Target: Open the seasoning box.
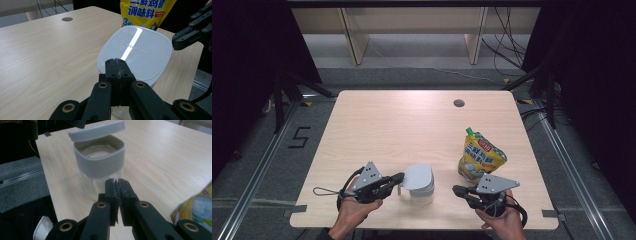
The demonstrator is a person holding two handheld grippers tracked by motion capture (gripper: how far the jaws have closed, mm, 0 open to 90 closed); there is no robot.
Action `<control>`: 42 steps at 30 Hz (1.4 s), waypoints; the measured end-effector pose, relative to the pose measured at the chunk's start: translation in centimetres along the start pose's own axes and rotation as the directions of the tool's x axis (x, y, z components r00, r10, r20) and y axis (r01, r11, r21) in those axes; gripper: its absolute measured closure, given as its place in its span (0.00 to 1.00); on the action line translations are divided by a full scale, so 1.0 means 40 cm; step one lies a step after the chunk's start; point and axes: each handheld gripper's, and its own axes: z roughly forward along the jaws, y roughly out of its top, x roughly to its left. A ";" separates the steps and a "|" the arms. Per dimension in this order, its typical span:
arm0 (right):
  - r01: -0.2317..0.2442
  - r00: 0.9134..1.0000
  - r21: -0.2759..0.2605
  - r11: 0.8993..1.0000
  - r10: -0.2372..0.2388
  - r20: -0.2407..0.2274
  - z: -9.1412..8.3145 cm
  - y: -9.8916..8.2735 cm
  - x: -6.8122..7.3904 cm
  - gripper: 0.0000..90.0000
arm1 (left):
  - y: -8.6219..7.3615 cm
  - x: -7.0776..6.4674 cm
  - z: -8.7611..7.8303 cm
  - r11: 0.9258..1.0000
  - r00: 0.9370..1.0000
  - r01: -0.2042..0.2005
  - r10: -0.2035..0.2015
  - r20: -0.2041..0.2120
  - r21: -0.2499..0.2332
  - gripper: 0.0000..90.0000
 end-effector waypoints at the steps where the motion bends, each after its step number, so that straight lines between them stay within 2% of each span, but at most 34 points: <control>1: 0.000 1.000 -0.002 1.000 0.000 -0.007 0.003 0.003 0.000 0.98 | -0.001 -0.003 0.000 1.000 1.000 0.017 -0.017 -0.001 -0.001 0.98; 3: -0.005 1.000 0.001 1.000 0.005 -0.001 0.011 0.013 0.003 0.98 | 0.000 -0.001 0.000 1.000 1.000 -0.001 0.001 0.001 -0.001 0.98; 5: 0.010 1.000 -0.013 1.000 -0.010 -0.020 0.023 0.021 0.004 0.99 | 0.000 -0.002 0.000 1.000 1.000 0.005 -0.005 0.001 -0.001 0.98; 7: 0.011 1.000 -0.010 1.000 -0.011 -0.008 0.029 0.029 0.009 0.99 | 0.000 0.000 0.000 1.000 1.000 -0.002 0.002 0.000 0.001 0.98; 9: 0.032 0.999 -0.002 0.999 -0.032 -0.016 0.039 0.036 0.010 1.00 | -0.001 -0.003 0.001 1.000 1.000 0.018 -0.018 -0.002 -0.001 0.98; 11: 0.015 1.000 0.008 1.000 -0.015 -0.016 0.045 0.041 0.013 1.00 | -0.001 -0.002 0.000 1.000 1.000 0.017 -0.017 -0.002 0.000 0.98; 12: 0.035 0.999 0.011 0.999 -0.035 -0.018 0.052 0.044 0.010 1.00 | -0.001 -0.002 0.000 1.000 1.000 0.017 -0.017 -0.002 0.000 0.98; 15: 0.029 0.999 0.007 1.000 -0.029 -0.025 0.063 0.051 0.011 1.00 | -0.001 -0.002 0.000 1.000 1.000 0.017 -0.017 -0.002 0.001 0.98; 19: 0.039 0.999 0.001 0.999 -0.039 -0.035 0.079 0.067 0.015 1.00 | -0.001 0.004 -0.001 1.000 1.000 -0.003 0.003 0.002 0.004 0.98; 20: 0.024 0.999 0.015 1.000 -0.024 -0.037 0.080 0.070 0.019 1.00 | -0.002 0.004 0.000 1.000 1.000 -0.001 0.001 0.006 -0.002 0.98; 21: 0.044 0.998 0.010 0.999 -0.044 -0.044 0.085 0.073 0.016 1.00 | -0.002 0.005 0.000 1.000 1.000 -0.001 0.001 0.009 -0.004 0.98; 24: 0.049 0.998 -0.006 0.999 -0.049 -0.044 0.097 0.080 0.024 1.00 | -0.002 0.004 0.000 1.000 1.000 0.000 0.000 0.004 -0.002 0.98; 25: 0.040 0.998 0.008 0.999 -0.039 -0.046 0.095 0.083 0.027 1.00 | -0.002 0.003 -0.001 1.000 1.000 0.000 0.000 0.002 0.001 0.98; 27: 0.081 0.996 -0.010 0.997 -0.081 -0.045 0.101 0.090 0.024 1.00 | -0.003 0.004 0.000 1.000 1.000 0.002 -0.002 0.007 -0.005 0.98; 28: 0.057 0.997 -0.002 0.998 -0.057 -0.051 0.101 0.091 0.028 1.00 | -0.003 0.004 0.000 1.000 1.000 0.001 -0.001 0.006 -0.004 0.98; 30: 0.056 0.997 -0.015 0.998 -0.057 -0.047 0.105 0.095 0.031 1.00 | -0.003 0.005 0.000 1.000 1.000 0.002 -0.002 0.008 -0.004 0.98; 31: 0.063 0.997 -0.005 0.998 -0.063 -0.048 0.103 0.098 0.031 1.00 | -0.003 0.003 -0.001 1.000 1.000 0.021 -0.021 0.009 -0.002 0.97; 32: 0.072 0.996 -0.009 0.997 -0.072 -0.047 0.104 0.100 0.030 1.00 | -0.003 0.008 -0.002 1.000 1.000 0.014 -0.014 0.012 -0.002 0.95; 33: 0.049 0.998 -0.012 0.999 -0.049 -0.044 0.105 0.101 0.036 1.00 | -0.003 0.009 -0.004 1.000 1.000 0.015 -0.015 0.006 0.002 0.92; 34: 0.074 0.996 -0.020 0.997 -0.074 -0.047 0.106 0.104 0.033 1.00 | -0.005 0.010 -0.005 1.000 1.000 0.024 -0.024 0.007 0.001 0.91; 35: 0.068 0.996 -0.007 0.998 -0.068 -0.055 0.104 0.106 0.034 1.00 | -0.007 0.013 -0.006 1.000 1.000 0.026 -0.026 0.010 -0.001 0.88; 36: 0.070 0.996 -0.022 0.997 -0.071 -0.049 0.107 0.107 0.035 1.00 | -0.008 0.015 -0.010 0.999 0.999 0.041 -0.041 0.012 -0.001 0.84; 38: 0.068 0.996 -0.011 0.998 -0.069 -0.057 0.106 0.112 0.036 1.00 | -0.015 0.020 -0.017 0.997 0.997 0.071 -0.071 0.015 -0.003 0.77; 39: 0.080 0.996 -0.018 0.997 -0.081 -0.049 0.108 0.114 0.037 1.00 | -0.017 0.022 -0.022 0.998 0.998 0.060 -0.060 0.007 0.003 0.75; 41: 0.072 0.996 -0.019 0.997 -0.073 -0.055 0.109 0.118 0.040 1.00 | -0.027 0.024 -0.028 0.997 0.998 0.069 -0.069 -0.013 0.019 0.70; 42: 0.072 0.995 -0.017 0.997 -0.073 -0.061 0.109 0.120 0.040 1.00 | -0.032 0.028 -0.032 0.998 1.000 0.014 -0.013 -0.022 0.057 0.68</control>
